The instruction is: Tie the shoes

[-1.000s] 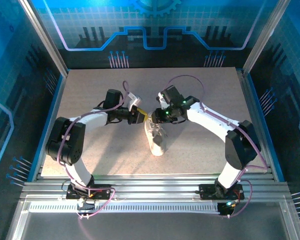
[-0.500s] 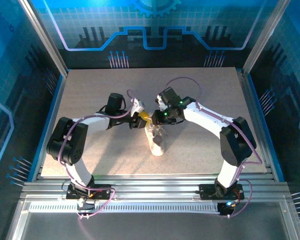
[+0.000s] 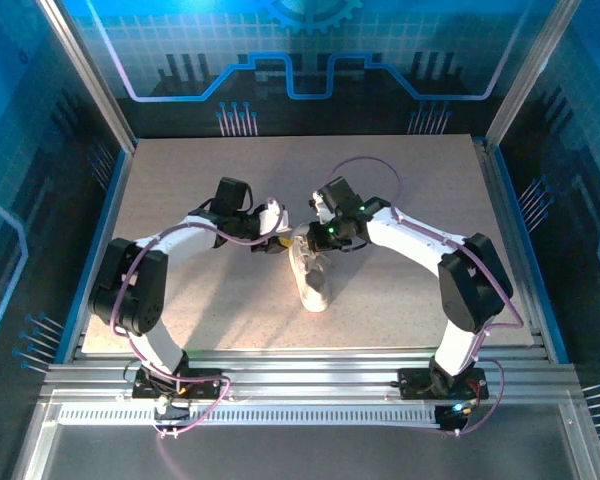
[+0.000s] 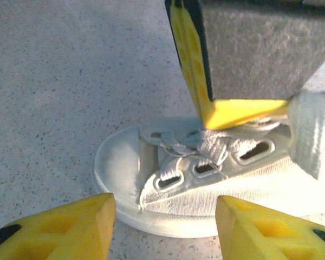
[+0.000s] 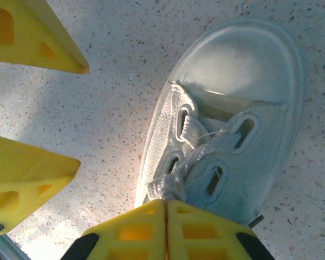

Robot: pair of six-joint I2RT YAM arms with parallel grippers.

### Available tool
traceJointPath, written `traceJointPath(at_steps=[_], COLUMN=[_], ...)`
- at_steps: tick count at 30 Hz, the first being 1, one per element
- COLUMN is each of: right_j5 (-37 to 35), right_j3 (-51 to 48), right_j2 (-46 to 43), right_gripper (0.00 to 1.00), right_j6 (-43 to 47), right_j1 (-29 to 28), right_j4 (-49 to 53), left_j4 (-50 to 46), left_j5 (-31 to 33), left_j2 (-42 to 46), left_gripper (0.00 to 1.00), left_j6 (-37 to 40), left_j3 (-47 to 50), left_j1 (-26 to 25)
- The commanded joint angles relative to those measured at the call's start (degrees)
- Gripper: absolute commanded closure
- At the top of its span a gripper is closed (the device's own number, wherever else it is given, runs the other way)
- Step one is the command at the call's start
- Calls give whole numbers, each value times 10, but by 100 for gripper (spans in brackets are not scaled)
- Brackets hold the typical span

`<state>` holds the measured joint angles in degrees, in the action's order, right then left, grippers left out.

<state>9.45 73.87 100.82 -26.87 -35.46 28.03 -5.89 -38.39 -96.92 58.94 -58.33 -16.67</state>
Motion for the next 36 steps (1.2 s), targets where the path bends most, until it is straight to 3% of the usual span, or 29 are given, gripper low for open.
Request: traceJointPath(at_steps=[1, 12, 23, 28, 33, 36], right_j5=[10, 28, 31, 36, 40, 43], right_j3=[-17, -45, -51, -55, -62, -69], right_j2=[-26, -51, -53, -54, -56, -61], right_gripper=[95, 100, 100, 100, 100, 100], right_j6=[25, 88, 111, 108, 104, 102], right_j1=[-14, -24, -20, -15, -11, -7], right_j4=[-20, -70, -68, -73, -78, -83], left_j4=[29, -6, 16, 16, 2, -12], left_j5=[12, -15, -33, -36, -36, -30], left_j2=[-12, -31, -43, -42, -38, -34], left_gripper=[48, 47, 50, 62, 88, 98], left_j6=[59, 96, 81, 76, 78, 80], left_j3=[12, -5, -2, 0, -2, -3], left_j1=[-16, -41, -57, -57, -57, -57])
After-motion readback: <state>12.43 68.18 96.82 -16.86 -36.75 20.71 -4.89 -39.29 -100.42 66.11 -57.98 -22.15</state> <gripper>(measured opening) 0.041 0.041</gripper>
